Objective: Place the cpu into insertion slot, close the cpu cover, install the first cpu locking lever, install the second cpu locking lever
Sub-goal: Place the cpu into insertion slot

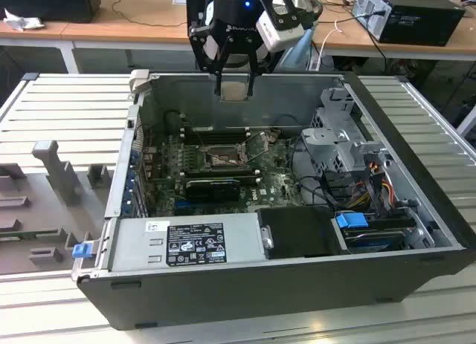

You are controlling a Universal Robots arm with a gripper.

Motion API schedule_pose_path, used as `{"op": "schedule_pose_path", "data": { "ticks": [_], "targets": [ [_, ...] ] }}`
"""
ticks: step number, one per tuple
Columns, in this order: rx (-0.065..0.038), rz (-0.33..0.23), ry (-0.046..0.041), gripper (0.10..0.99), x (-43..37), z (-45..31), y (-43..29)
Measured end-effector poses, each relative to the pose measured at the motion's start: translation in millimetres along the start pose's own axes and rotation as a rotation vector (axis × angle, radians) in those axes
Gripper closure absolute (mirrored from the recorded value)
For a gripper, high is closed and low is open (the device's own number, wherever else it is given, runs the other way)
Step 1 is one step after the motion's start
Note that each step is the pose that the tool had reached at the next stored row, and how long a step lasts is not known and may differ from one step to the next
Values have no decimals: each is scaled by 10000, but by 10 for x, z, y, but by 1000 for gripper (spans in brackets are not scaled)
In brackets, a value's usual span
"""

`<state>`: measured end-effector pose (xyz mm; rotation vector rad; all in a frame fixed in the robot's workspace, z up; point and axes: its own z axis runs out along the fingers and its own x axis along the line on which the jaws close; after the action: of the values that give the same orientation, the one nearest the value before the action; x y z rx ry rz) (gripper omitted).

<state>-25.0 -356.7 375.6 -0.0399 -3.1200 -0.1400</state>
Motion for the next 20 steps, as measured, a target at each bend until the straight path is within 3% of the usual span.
{"op": "schedule_pose_path", "data": {
  "ticks": [5, 20],
  "targets": [
    [-8, 405, -37, 553, 0, 0, 0],
    [-11, 551, -50, 553, 0, 11, -1]
  ]
}}
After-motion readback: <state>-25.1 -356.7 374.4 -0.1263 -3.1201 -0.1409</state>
